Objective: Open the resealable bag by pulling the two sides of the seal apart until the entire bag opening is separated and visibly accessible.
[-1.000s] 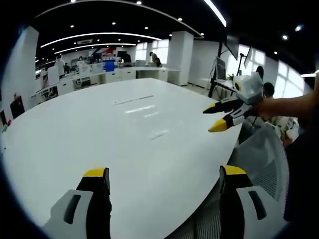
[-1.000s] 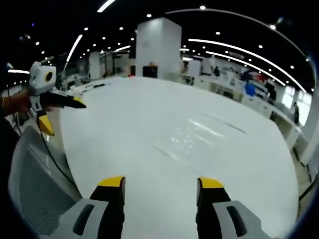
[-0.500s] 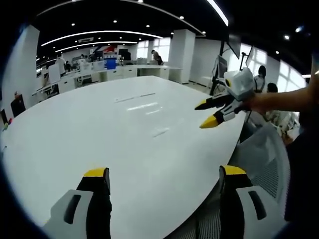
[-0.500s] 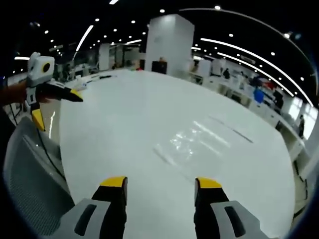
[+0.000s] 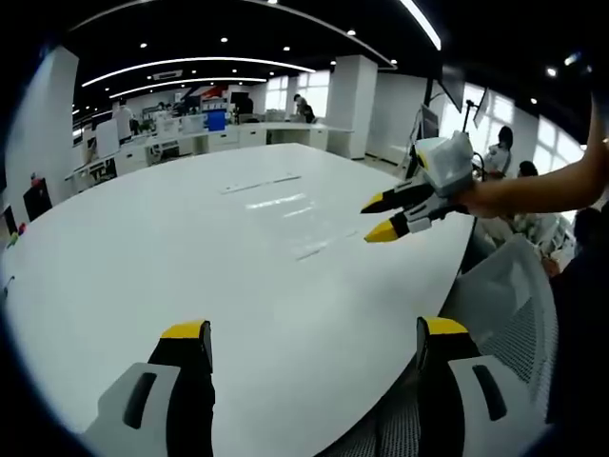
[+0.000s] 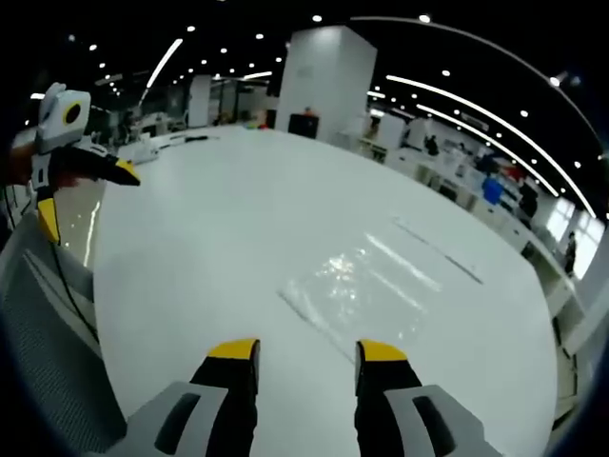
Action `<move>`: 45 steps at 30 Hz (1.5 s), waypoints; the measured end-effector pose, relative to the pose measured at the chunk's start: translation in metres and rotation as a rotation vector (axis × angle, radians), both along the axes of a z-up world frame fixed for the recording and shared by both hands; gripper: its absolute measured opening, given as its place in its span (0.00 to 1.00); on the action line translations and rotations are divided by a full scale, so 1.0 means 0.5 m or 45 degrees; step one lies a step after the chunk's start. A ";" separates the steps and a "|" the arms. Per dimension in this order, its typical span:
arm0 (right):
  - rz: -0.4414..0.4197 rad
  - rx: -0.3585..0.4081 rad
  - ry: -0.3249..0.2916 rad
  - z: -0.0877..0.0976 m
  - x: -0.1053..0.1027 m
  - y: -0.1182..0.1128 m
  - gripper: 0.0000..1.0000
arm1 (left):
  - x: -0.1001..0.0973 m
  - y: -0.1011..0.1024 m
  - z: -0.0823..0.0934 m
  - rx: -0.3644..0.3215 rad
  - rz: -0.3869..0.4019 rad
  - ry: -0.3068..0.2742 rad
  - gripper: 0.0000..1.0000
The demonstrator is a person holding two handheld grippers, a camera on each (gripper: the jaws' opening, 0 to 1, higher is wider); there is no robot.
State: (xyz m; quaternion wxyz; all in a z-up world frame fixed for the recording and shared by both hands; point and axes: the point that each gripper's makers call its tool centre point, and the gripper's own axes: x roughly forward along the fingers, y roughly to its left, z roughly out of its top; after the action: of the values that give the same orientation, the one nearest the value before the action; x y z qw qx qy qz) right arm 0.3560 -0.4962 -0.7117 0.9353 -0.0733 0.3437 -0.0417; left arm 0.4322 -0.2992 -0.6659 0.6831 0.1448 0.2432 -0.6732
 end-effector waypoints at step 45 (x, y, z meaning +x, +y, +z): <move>0.312 -0.304 0.250 -0.121 0.106 -0.022 0.19 | 0.001 0.027 -0.030 0.090 -0.021 0.008 0.86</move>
State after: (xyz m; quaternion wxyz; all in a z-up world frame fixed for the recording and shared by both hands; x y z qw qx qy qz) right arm 0.4091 -0.5073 -0.7722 0.8800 -0.2287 0.4144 0.0393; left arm 0.4325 -0.2859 -0.6808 0.6712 0.1686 0.2677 -0.6704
